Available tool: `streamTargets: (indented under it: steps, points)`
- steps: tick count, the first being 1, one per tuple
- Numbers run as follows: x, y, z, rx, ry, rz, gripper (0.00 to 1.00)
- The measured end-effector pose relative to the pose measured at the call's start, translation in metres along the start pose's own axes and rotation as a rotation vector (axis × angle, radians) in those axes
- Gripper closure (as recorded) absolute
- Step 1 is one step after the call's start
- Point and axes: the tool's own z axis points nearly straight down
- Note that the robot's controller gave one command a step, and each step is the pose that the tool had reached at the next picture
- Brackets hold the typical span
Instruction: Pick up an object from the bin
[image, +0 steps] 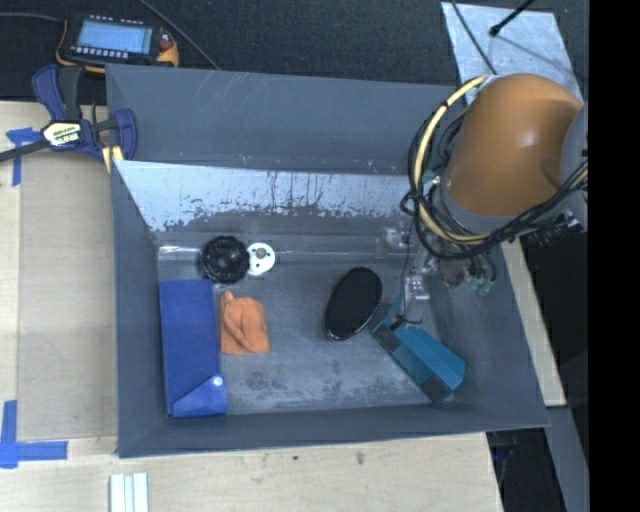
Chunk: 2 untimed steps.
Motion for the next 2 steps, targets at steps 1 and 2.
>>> streamTargets:
  steps: [1,2]
  points:
    - [-0.001,0.0,-0.005,0.0,-0.009,0.0,0.0]
    - [-0.028,0.03,0.041,0.001,-0.017,-0.015,0.0]
